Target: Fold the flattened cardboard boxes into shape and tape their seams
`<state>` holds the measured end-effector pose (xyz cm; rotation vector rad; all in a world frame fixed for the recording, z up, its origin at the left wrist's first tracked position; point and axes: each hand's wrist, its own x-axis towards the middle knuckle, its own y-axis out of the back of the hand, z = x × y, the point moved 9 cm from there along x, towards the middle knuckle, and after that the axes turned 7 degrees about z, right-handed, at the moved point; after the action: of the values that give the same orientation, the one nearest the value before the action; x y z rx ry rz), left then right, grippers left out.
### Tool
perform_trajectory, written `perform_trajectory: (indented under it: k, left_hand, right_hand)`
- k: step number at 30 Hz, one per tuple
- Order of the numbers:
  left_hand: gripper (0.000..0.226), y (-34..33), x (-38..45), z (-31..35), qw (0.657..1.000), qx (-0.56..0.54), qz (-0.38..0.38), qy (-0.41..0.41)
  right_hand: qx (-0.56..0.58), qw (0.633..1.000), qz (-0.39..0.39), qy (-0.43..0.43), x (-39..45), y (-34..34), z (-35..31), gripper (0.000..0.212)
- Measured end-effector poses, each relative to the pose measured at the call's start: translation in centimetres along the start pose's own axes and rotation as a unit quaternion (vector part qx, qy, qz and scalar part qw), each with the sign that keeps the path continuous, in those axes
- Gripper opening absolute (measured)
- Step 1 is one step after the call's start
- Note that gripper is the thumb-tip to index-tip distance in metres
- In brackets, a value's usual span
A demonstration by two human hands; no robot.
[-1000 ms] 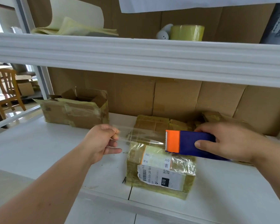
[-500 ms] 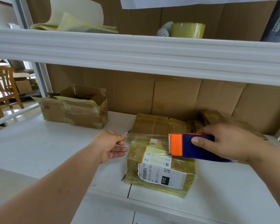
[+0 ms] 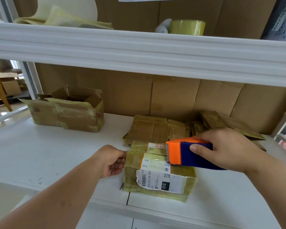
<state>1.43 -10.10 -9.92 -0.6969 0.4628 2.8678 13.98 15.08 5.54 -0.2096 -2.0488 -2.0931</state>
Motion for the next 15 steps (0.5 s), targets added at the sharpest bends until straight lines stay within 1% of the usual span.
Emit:
perform_trajectory:
  k: [2,5,7,8,10,12,14,15]
  left_hand:
    - [0.036,-0.2,-0.2,0.2,0.999,0.036,0.001,-0.009]
    - [0.025,0.3,-0.2,0.6,0.993,0.116,0.009,-0.023]
    - [0.034,0.6,-0.3,0.2,0.986,0.163,0.003,-0.018]
    - [0.035,0.7,-0.2,0.1,0.984,0.176,0.002,-0.018]
    - [0.027,0.5,-0.1,0.3,0.982,0.187,0.007,-0.039]
    - [0.016,0.7,0.4,1.3,0.977,0.184,0.046,-0.093]
    - [0.029,1.4,0.6,3.1,0.963,0.168,0.108,-0.179]
    - [0.036,1.3,0.0,4.4,0.955,0.149,0.113,-0.23]
  right_hand:
    - [0.003,1.0,0.005,0.004,-0.1,-0.2,-0.1,0.074]
    - [0.013,1.0,0.002,0.003,-0.4,-0.4,-0.4,0.072]
    - [0.022,1.0,0.003,0.001,-0.6,-0.4,-0.5,0.07]
    - [0.025,1.0,0.005,0.002,-0.7,-0.4,-0.6,0.069]
    - [0.025,1.0,0.007,0.004,-0.8,-0.5,-0.8,0.066]
    - [0.025,1.0,0.009,0.001,-0.8,-0.6,-0.8,0.063]
    - [0.028,1.0,0.013,0.0,-1.0,-0.6,-0.7,0.061]
    - [0.03,0.999,0.014,0.0,-1.1,-0.6,-0.6,0.06]
